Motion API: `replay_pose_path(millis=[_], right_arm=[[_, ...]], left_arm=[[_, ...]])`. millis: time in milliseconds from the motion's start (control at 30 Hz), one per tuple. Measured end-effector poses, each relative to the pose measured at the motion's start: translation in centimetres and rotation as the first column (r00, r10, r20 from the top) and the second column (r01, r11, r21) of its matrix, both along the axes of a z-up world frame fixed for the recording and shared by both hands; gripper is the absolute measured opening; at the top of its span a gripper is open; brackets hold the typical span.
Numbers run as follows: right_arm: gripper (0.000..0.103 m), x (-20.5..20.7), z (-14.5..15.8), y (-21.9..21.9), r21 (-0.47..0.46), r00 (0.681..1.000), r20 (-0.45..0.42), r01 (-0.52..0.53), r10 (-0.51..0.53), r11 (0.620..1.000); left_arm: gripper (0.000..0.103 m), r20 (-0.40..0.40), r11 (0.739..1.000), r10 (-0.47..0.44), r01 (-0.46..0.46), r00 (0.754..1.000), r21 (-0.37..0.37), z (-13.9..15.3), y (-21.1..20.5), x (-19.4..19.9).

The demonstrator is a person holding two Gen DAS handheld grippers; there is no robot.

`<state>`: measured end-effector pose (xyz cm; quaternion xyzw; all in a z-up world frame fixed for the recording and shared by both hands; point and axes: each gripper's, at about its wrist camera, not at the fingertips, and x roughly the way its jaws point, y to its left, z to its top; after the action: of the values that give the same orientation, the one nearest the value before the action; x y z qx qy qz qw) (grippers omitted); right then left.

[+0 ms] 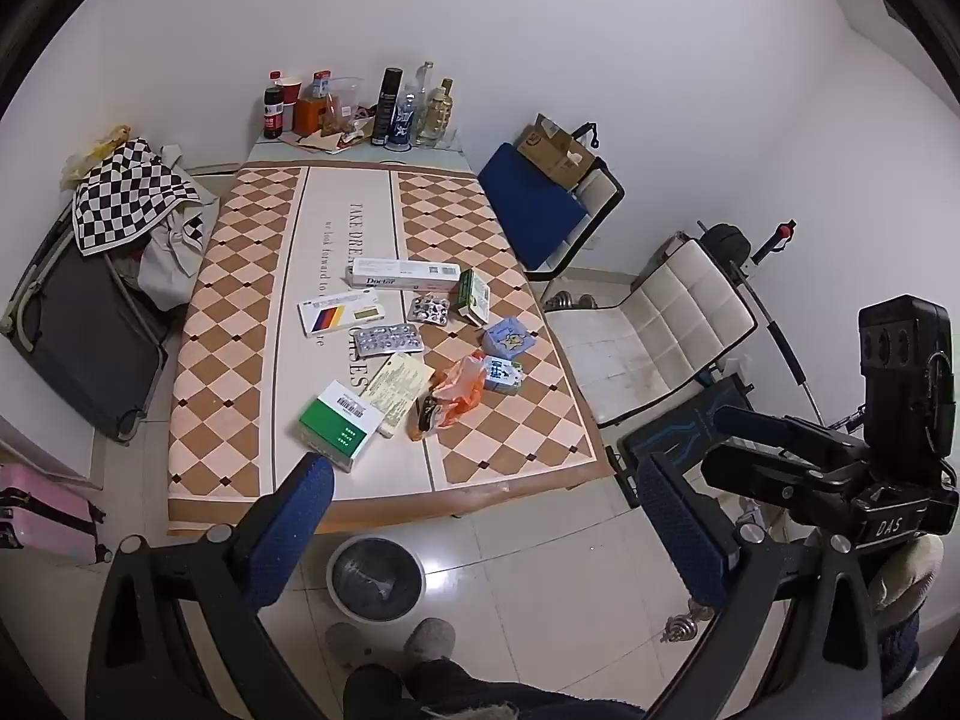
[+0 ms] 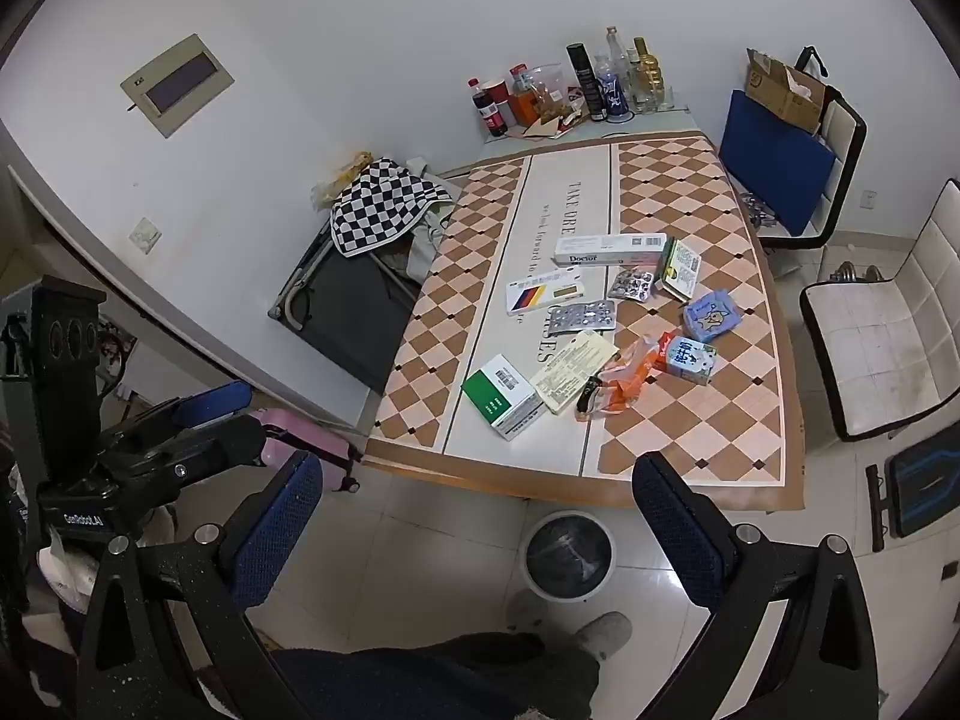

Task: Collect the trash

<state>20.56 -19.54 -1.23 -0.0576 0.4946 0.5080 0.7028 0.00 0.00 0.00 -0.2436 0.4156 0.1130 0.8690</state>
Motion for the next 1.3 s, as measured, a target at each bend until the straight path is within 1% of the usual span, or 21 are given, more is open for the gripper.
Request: replay_pose_path(millis=[233, 267, 300, 367, 500, 567, 767, 800, 967, 1300], right_arm=[[0.103, -0.1, 0.1, 0.0, 0.017, 1.0, -0.012, -0.004, 0.004, 1.0], [0.103, -0.4, -0.3, 0.8, 0.017, 1.0, -0.014, -0.005, 0.005, 1.0], [0.103, -0.5, -0.2, 0.4, 0.019, 1.0, -0.015, -0.006, 0.006, 1.0], [0.103, -1.1, -0.2, 0.7, 0.019, 1.0, -0.015, -0.007, 0.007, 1.0], [0.103, -0.7, -0.1, 0.7, 0.023, 1.0, -0.024, -0.008, 0.008, 1.0], [0.103, -0.6, -0.1, 0.6, 0.025, 1.0, -0.024, -0.007, 0.007, 1.0], [0.103, -0.8, 0.0, 1.3, 0.029, 1.0, -0.025, -0.01, 0.011, 1.0], [0.103, -1.0, 0.5, 1.3, 0.029, 1.0, -0.025, -0.013, 0.014, 0.999], [0.103, -1.2, 0.8, 1.6, 0.032, 1.0, -0.021, -0.019, 0.02, 0.999], [0.103, -1.2, 0.7, 1.4, 0.036, 1.0, -0.018, -0.018, 0.019, 0.999]], left_arm=[[0.103, 0.009, 1.0, -0.009, 0.01, 1.0, -0.006, -0.1, 0.0, 0.6], [0.103, 0.008, 1.0, -0.011, 0.011, 1.0, -0.007, -0.2, 0.0, 0.8], [0.103, 0.019, 1.0, -0.015, 0.015, 1.0, -0.016, 0.3, -0.4, 1.6], [0.103, 0.023, 1.0, -0.016, 0.017, 1.0, -0.021, 0.2, -0.2, 1.6], [0.103, 0.031, 1.0, -0.012, 0.012, 0.999, -0.016, 0.0, -0.6, 1.9], [0.103, 0.038, 1.0, -0.017, 0.018, 0.999, -0.017, 0.1, -0.4, 1.1], [0.103, 0.042, 1.0, -0.015, 0.016, 0.999, -0.017, 0.8, -0.4, 0.7], [0.103, 0.043, 1.0, -0.015, 0.016, 0.999, -0.017, 0.8, -0.4, 0.7], [0.103, 0.045, 1.0, -0.016, 0.017, 0.999, -0.018, 0.9, -0.4, 0.6], [0.103, 0.049, 1.0, -0.015, 0.015, 0.999, -0.014, 0.8, -0.4, 0.5]])
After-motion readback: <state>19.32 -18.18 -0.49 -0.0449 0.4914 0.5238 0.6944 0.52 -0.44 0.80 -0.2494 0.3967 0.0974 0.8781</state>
